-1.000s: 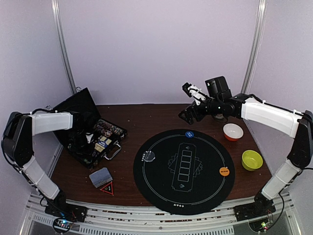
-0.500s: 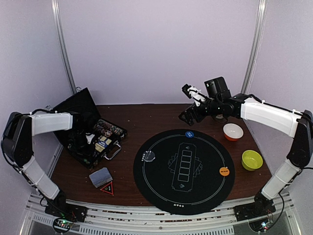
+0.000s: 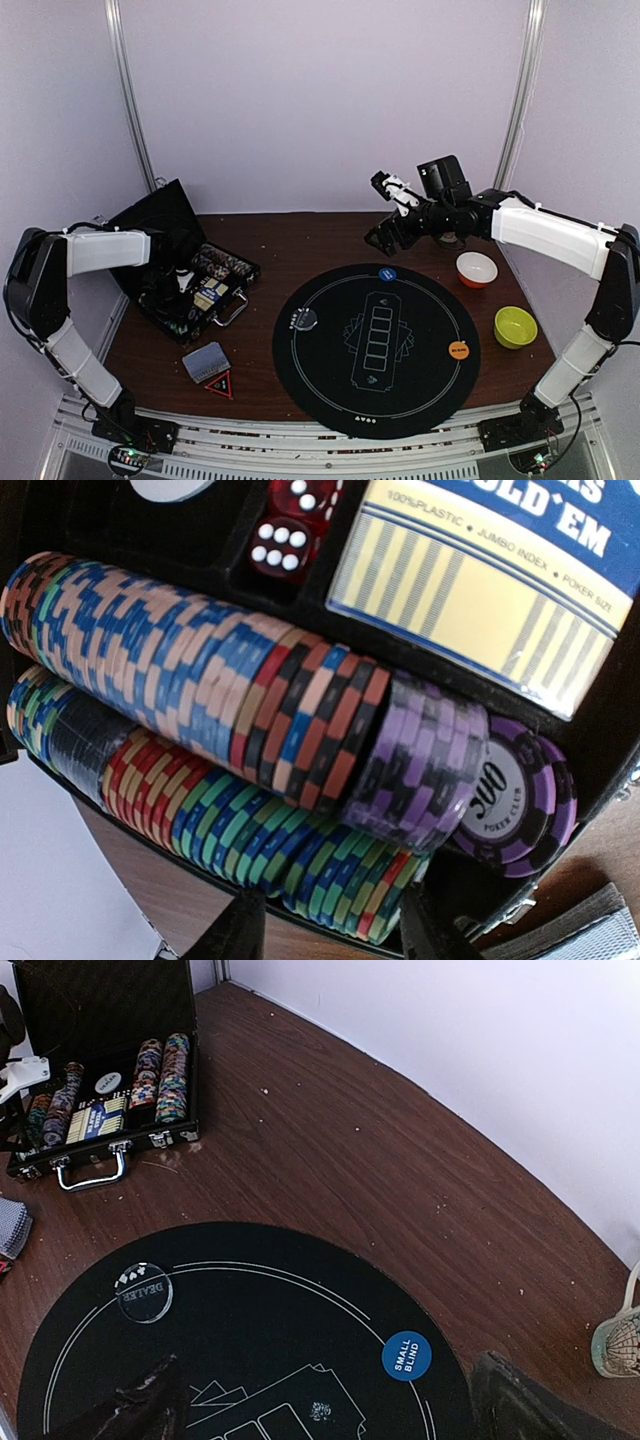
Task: Distribute texas hold em gaming equipment
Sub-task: Pick up the pile of poker chips from the chip case.
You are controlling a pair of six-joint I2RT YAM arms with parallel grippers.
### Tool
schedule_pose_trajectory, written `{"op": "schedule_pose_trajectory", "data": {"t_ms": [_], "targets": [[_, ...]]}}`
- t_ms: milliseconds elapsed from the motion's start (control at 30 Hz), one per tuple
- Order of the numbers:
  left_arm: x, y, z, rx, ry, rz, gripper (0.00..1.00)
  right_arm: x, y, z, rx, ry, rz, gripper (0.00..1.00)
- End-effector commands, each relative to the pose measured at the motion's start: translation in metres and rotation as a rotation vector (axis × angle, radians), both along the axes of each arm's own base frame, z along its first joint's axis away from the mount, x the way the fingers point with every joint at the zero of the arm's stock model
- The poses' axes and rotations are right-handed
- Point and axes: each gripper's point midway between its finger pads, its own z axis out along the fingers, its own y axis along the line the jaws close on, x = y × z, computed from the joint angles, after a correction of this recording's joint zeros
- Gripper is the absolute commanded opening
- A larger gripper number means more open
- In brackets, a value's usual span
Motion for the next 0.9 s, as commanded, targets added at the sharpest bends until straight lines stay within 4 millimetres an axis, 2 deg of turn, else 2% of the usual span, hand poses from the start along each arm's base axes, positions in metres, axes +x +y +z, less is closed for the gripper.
{"op": "schedule_pose_trajectory", "data": {"t_ms": [0,100,233,433,667,867], "targets": [[0.026,-0.027,-0.007,-0.123,-0.082,-0.025,0.46,0.002,0.001,0.004,-0.003,0.004,0.011,1.0],[0.021,-0.044,-0.007,-0.223,-0.077,-0.026,0.44,0.003,0.0,0.004,-0.008,0.004,0.009,1.0],[0.02,-0.057,0.004,-0.26,-0.105,-0.071,0.43,0.004,0.002,0.003,-0.008,0.01,0.012,1.0],[0.015,-0.054,0.004,-0.243,-0.085,-0.068,0.42,0.005,0.004,0.004,-0.006,0.013,0.016,1.0],[0.023,-0.031,0.002,-0.091,-0.073,-0.06,0.44,0.003,0.004,0.003,-0.005,0.018,0.023,1.0],[0.025,-0.024,0.008,-0.049,-0.084,-0.039,0.43,0.002,0.005,0.002,-0.007,0.021,0.032,1.0]]}}
